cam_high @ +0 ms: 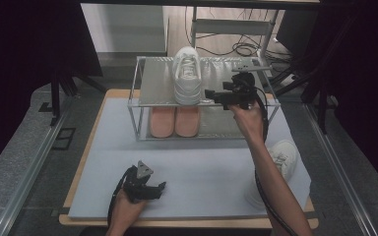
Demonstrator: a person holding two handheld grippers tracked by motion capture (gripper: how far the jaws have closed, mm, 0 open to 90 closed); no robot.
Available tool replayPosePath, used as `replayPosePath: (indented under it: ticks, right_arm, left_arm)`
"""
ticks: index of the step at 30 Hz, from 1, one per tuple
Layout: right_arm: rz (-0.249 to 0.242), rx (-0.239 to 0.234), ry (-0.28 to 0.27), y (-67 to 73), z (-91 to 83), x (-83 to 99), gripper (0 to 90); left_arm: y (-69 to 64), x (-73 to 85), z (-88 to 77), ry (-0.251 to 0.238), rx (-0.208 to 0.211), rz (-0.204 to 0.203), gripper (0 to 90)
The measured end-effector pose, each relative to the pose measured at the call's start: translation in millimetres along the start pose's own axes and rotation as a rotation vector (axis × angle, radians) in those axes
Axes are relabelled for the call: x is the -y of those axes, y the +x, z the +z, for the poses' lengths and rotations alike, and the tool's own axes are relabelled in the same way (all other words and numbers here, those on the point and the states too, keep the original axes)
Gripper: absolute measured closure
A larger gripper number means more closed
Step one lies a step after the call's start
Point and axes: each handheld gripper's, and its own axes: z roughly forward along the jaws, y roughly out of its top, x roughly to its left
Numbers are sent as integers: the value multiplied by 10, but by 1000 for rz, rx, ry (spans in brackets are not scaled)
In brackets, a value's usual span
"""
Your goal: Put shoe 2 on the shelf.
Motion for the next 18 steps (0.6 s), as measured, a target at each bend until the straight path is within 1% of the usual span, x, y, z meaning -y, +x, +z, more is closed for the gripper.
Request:
replayPosePath:
  ticks: [2, 3, 6, 7, 9, 10, 12, 15, 18]
  right_arm:
    - [-23, -23, 6, 63, -16, 41, 130]
    - [-38, -25, 13, 98, -24, 65, 109]
    - [-107, -23, 28, 180, -45, 138, 59]
    - [-129, -15, 37, 204, -52, 162, 44]
    - [-156, -6, 50, 246, -69, 210, 14]
    - [-165, -11, 55, 261, -76, 233, 0]
    - [-189, -28, 70, 291, -85, 282, 0]
    - [-238, -22, 82, 344, -112, 362, 0]
    - [-253, -40, 84, 389, -149, 444, 0]
  left_arm:
    - [0, 1, 1, -1, -1, 0, 154]
    - [-1, 1, 1, -2, -1, 0, 154]
    - [-1, 0, 0, 0, -1, 0, 154]
    - [-1, 1, 1, -1, 0, 0, 154]
    - [0, 0, 1, -1, 0, 1, 154]
    - [-1, 0, 1, -1, 0, 0, 154]
    - [0, 1, 1, -1, 0, 1, 154]
    - [0, 1, 2, -2, 0, 0, 154]
    - [0, 1, 2, -2, 0, 0, 154]
